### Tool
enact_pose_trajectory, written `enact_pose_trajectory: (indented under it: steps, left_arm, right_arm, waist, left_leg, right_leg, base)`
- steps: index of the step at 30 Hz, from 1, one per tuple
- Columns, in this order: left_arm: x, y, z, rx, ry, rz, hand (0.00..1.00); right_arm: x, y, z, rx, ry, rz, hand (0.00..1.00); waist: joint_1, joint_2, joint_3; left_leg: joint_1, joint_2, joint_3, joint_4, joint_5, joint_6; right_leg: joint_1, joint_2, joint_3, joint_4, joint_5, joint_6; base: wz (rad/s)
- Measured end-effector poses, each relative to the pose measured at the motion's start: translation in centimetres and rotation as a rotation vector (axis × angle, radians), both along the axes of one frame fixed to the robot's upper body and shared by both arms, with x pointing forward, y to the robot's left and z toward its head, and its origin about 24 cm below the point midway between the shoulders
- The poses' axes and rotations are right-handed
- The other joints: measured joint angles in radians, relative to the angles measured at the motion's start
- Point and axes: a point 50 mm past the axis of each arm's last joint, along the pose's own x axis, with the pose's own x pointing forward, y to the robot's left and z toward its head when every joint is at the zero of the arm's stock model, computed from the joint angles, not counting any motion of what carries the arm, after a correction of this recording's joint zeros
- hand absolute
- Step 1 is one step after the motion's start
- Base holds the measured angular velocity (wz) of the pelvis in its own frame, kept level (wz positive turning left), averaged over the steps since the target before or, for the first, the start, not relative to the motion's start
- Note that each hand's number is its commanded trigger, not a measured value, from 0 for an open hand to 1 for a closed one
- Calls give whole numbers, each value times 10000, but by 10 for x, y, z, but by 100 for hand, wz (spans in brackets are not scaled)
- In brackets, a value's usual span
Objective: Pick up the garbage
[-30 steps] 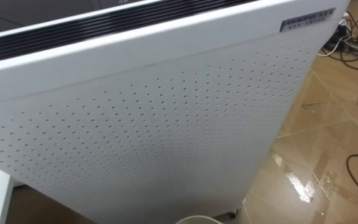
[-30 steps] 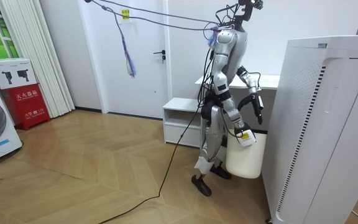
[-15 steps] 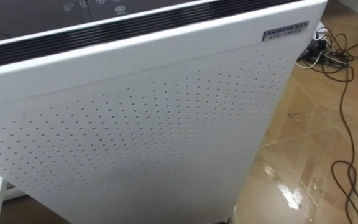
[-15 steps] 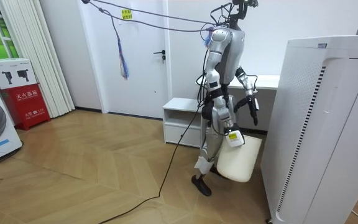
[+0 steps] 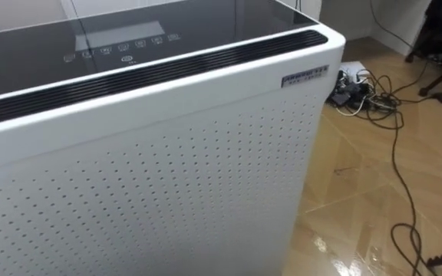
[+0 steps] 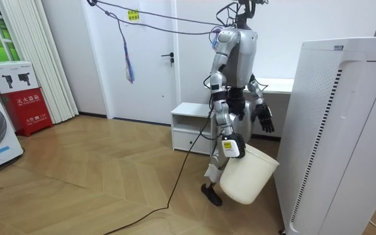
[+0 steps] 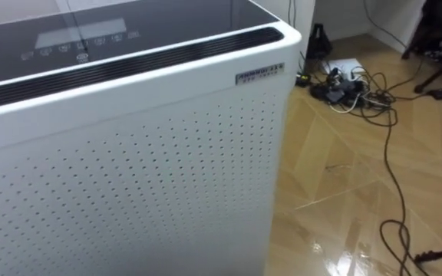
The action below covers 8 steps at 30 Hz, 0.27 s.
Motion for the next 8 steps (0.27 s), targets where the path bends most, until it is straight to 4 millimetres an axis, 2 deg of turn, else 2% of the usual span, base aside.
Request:
enact_pose_trajectory:
  steps: [2,3,8]
  left_arm:
    - [-15,7,-6,-274,498,1421,0]
    - [-19,10,-8,-346,639,1903,0]
    - [-38,15,-16,-575,1393,3984,0]
  right_arm:
    - [-11,-1,-4,17,401,-673,100]
    - [-14,-3,-5,28,455,-1060,100]
    - [-28,0,-10,8,900,-2065,100]
  waist:
    - [-11,-63,9]
    - [6,-92,-8]
    - [-18,-114,13]
  left_leg:
    - [180,-3,68,-136,2,-5]
    - [213,-10,89,-146,-4,-13]
    - [433,-13,154,-255,-17,-17]
  right_leg:
    - [117,1,74,-52,1,3]
    - [167,4,94,-157,18,30]
    - [340,3,110,-178,54,61]
  base:
    - [-11]
    - [-4]
    - [-4]
